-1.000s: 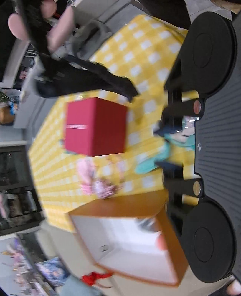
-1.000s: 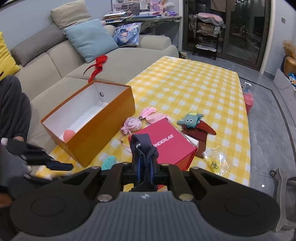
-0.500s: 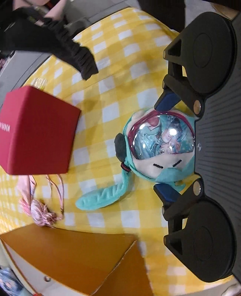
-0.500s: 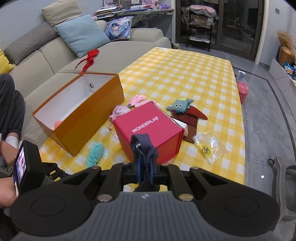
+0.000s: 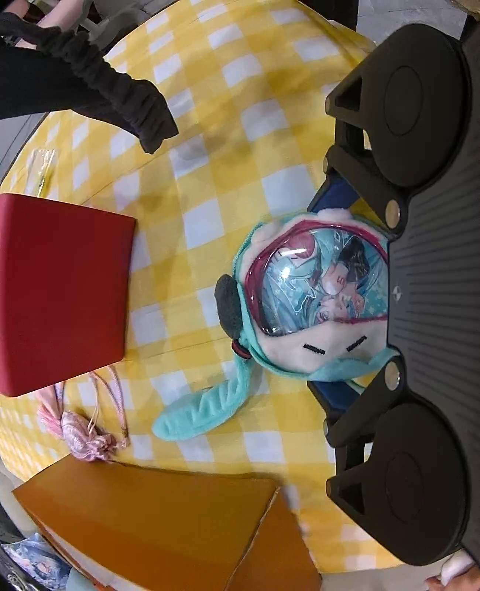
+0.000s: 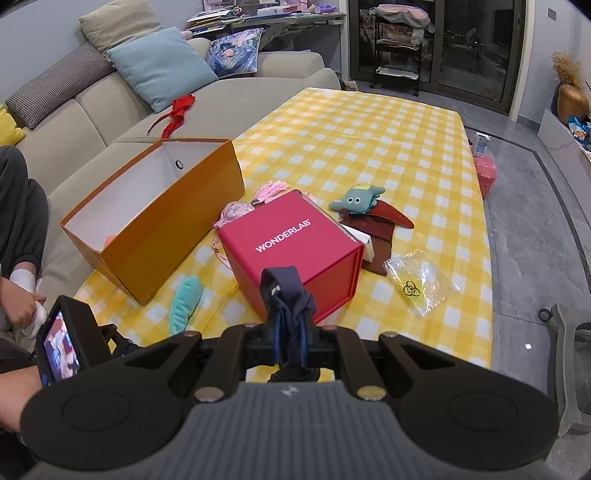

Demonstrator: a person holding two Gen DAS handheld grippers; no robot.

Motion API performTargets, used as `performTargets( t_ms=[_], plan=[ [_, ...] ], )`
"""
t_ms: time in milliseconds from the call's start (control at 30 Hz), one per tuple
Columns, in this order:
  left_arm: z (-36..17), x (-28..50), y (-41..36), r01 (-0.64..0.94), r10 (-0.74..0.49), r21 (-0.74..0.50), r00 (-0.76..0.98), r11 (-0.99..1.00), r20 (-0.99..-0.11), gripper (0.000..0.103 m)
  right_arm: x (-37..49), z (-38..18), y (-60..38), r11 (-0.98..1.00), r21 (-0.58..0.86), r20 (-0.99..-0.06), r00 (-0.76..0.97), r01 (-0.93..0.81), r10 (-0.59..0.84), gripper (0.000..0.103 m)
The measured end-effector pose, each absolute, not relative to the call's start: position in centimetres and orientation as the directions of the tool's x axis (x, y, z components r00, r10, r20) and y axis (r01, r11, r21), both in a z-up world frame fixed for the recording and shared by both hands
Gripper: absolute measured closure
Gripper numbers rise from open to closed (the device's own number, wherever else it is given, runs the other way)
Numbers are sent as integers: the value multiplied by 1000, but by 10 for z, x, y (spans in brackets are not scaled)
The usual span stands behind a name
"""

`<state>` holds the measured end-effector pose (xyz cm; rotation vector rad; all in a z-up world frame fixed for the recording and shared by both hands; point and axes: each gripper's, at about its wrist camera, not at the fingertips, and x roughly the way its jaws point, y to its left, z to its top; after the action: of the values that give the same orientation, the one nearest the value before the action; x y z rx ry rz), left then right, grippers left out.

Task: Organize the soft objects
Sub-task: 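Lift and carry the headband and teal plush bag with both tools to the orange box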

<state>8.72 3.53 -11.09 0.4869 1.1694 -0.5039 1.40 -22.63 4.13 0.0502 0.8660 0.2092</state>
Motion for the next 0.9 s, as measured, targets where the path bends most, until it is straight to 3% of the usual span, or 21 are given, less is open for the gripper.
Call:
performTargets(
  t_ms=[167, 500, 900],
  plan=[
    [-88, 83, 43, 620, -156, 94, 337, 779, -928, 1, 13, 43, -226, 979, 124, -747, 634, -160, 198, 95],
    [22, 110, 81, 551, -275, 42, 480, 833, -833, 1, 17, 71, -212, 977, 100, -718, 665, -190, 203, 95],
    [99, 160, 127, 504, -237, 136, 606, 853, -759, 1, 65, 124, -140, 948, 66, -667, 693, -311, 274, 95]
  ],
)
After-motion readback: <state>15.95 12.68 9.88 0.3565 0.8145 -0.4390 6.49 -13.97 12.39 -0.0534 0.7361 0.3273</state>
